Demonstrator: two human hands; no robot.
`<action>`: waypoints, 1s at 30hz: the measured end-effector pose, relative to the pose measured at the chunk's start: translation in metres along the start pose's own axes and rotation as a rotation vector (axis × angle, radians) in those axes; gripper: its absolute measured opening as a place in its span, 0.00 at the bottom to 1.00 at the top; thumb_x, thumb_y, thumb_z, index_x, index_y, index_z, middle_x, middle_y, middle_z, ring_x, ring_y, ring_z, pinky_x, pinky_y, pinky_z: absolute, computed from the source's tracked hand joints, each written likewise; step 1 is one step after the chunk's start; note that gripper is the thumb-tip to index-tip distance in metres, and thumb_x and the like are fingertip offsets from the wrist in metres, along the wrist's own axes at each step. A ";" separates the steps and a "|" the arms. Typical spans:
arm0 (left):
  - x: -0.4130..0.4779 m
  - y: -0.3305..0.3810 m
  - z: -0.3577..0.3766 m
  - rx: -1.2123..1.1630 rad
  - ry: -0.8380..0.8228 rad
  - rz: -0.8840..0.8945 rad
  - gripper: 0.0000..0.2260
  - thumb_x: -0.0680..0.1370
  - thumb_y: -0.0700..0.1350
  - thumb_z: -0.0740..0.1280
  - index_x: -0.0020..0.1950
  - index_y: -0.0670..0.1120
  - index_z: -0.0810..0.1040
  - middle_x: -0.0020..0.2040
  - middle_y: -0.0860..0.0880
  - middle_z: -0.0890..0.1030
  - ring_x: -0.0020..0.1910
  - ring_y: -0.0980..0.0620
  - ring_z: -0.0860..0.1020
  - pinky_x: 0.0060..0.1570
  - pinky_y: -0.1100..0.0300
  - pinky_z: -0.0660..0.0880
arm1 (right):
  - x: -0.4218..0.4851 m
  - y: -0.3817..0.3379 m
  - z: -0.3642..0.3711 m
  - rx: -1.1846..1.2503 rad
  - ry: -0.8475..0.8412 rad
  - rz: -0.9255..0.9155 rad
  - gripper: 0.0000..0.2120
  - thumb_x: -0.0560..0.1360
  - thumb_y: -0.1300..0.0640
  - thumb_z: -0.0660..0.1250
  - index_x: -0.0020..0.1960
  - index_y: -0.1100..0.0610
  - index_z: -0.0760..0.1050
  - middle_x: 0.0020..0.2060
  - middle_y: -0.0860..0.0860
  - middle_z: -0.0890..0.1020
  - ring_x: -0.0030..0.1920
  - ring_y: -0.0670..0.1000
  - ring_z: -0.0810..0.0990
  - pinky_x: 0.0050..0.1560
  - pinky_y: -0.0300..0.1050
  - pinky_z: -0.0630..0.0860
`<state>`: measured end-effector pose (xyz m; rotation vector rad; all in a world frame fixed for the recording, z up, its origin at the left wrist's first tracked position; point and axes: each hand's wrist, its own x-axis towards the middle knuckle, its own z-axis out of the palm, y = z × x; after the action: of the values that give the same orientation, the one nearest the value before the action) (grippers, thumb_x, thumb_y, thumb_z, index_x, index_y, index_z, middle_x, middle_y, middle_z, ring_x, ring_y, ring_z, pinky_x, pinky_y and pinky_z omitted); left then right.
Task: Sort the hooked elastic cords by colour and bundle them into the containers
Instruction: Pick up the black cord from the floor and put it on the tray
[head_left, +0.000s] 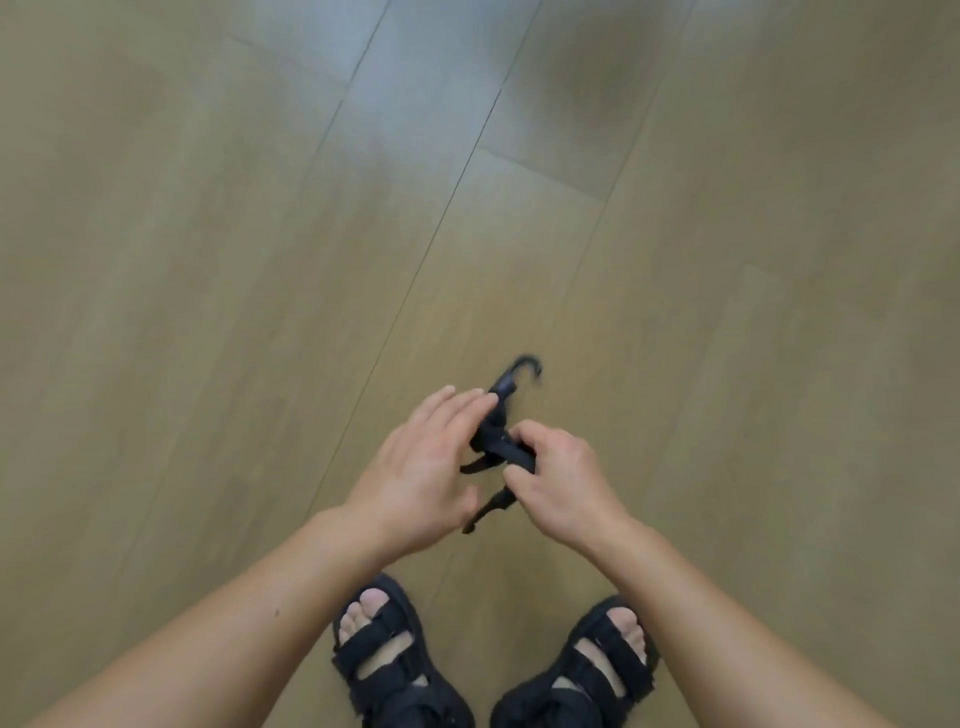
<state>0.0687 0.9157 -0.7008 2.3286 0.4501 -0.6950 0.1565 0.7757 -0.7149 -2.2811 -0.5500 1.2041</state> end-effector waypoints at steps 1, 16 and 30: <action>-0.011 0.012 -0.013 -0.007 -0.030 0.040 0.38 0.74 0.47 0.70 0.79 0.55 0.53 0.78 0.59 0.56 0.78 0.59 0.46 0.75 0.55 0.57 | -0.021 -0.014 -0.019 0.047 0.011 -0.027 0.07 0.71 0.61 0.64 0.47 0.51 0.76 0.36 0.43 0.75 0.43 0.48 0.74 0.46 0.40 0.72; -0.217 0.293 -0.255 -0.465 -0.137 0.113 0.13 0.69 0.41 0.76 0.48 0.50 0.75 0.38 0.53 0.82 0.36 0.56 0.80 0.41 0.55 0.79 | -0.351 -0.197 -0.282 0.611 0.146 -0.207 0.13 0.72 0.47 0.66 0.41 0.57 0.78 0.25 0.42 0.73 0.27 0.41 0.69 0.30 0.37 0.67; -0.346 0.488 -0.370 -0.733 -0.195 0.401 0.13 0.74 0.40 0.65 0.56 0.34 0.74 0.40 0.42 0.79 0.41 0.44 0.80 0.45 0.49 0.77 | -0.577 -0.259 -0.417 0.849 0.418 -0.385 0.15 0.77 0.54 0.57 0.51 0.65 0.77 0.33 0.54 0.79 0.29 0.51 0.71 0.29 0.41 0.68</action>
<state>0.1595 0.7669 -0.0197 1.5708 0.1043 -0.4496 0.1727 0.5593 0.0107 -1.5275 -0.2265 0.5713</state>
